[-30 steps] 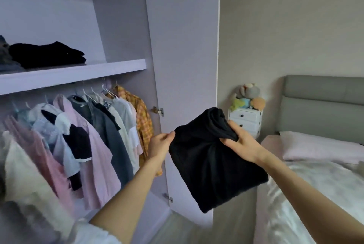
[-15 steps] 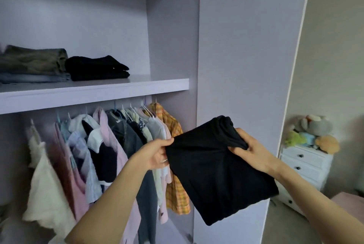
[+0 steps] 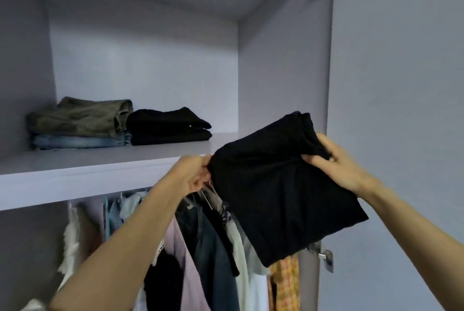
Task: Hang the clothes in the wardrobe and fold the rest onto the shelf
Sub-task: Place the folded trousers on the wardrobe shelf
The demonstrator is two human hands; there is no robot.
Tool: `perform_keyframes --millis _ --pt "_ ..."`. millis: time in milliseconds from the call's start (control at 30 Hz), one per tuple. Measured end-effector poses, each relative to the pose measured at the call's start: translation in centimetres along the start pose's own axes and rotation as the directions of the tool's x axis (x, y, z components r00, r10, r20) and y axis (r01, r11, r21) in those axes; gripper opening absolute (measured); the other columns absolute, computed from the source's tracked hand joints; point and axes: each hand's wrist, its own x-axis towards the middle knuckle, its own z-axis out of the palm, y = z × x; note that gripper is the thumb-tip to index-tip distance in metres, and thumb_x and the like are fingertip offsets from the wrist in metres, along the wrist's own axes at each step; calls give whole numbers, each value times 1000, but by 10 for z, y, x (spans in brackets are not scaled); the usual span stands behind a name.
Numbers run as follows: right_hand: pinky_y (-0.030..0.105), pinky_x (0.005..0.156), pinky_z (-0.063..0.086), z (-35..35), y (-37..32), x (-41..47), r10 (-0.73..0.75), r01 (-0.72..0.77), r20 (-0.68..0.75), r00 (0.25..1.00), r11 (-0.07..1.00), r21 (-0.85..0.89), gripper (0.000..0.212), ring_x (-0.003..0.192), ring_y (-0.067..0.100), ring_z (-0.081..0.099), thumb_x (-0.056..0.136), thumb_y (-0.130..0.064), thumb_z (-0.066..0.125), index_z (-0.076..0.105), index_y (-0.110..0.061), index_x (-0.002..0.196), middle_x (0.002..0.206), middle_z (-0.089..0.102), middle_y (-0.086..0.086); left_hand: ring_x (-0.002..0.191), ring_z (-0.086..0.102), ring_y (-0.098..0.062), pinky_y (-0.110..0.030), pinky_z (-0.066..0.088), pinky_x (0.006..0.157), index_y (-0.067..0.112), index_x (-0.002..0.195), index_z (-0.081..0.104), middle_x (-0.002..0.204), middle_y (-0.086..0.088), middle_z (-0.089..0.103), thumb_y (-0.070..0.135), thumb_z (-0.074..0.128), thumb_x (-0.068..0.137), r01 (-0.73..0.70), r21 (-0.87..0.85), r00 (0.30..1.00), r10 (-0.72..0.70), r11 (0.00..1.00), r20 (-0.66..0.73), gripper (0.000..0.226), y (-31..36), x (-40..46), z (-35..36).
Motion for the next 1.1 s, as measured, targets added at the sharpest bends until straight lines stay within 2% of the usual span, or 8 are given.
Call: perform_keyframes --millis 133,267,367,433,533,767,933,1100 --pt "8 77 45 14 -3 62 -72 71 13 997 995 65 30 95 -6 59 91 -14 56 56 -39 108 101 64 -20 54 43 -20 -23 33 49 10 65 47 61 -8 48 20 46 96 -258 293 891 344 921 -297 33 49 46 -29" --pt "5 73 45 38 -5 122 -118 111 29 993 979 173 27 91 -7 60 91 -15 56 56 -38 106 107 63 -14 70 48 -26 -33 40 70 12 58 44 66 -7 47 30 46 96 -261 571 722 550 778 -420 41 81 77 -52" --pt "4 67 45 51 -10 172 -144 135 22 989 963 234 21 84 -10 61 91 -18 56 56 -37 102 104 63 -12 95 54 -20 -34 44 86 15 93 58 98 0 56 47 52 90 -482 530 597 704 698 -384 33 108 88 -59" --pt "2 61 43 57 -14 207 -189 173 32 982 945 278 18 77 -13 61 91 -21 56 56 -37 99 101 63 -12 108 50 -10 -26 40 89 28 124 48 121 10 48 66 54 79 -620 425 613 746 659 -262 59 129 90 -57" --pt "5 56 44 64 -22 248 -219 198 28 975 921 335 14 75 -9 62 91 -26 55 55 -39 97 98 62 -14 100 56 1 -17 42 74 37 131 42 115 20 51 73 64 57 -673 248 691 712 697 -124 85 149 91 -58" --pt "21 58 38 93 -13 343 -93 56 50 994 866 497 31 79 6 52 92 -35 52 46 -25 121 90 53 -10 98 67 -34 -44 57 73 13 130 52 118 -16 65 40 74 70 -411 -159 909 416 898 2 70 159 137 -91" --pt "29 76 43 125 -4 386 29 -137 195 980 810 571 48 90 20 55 93 -31 53 43 -8 134 121 56 13 76 72 -29 -32 57 60 9 71 78 87 -14 73 55 65 73 -333 -74 934 319 940 -158 48 173 168 -105" --pt "31 87 44 169 -5 422 79 -218 267 961 810 544 52 114 30 52 97 -30 48 37 1 137 131 50 20 98 67 -31 -39 54 85 5 117 65 111 -16 68 37 70 78 -269 297 903 347 916 -253 51 204 201 -130"
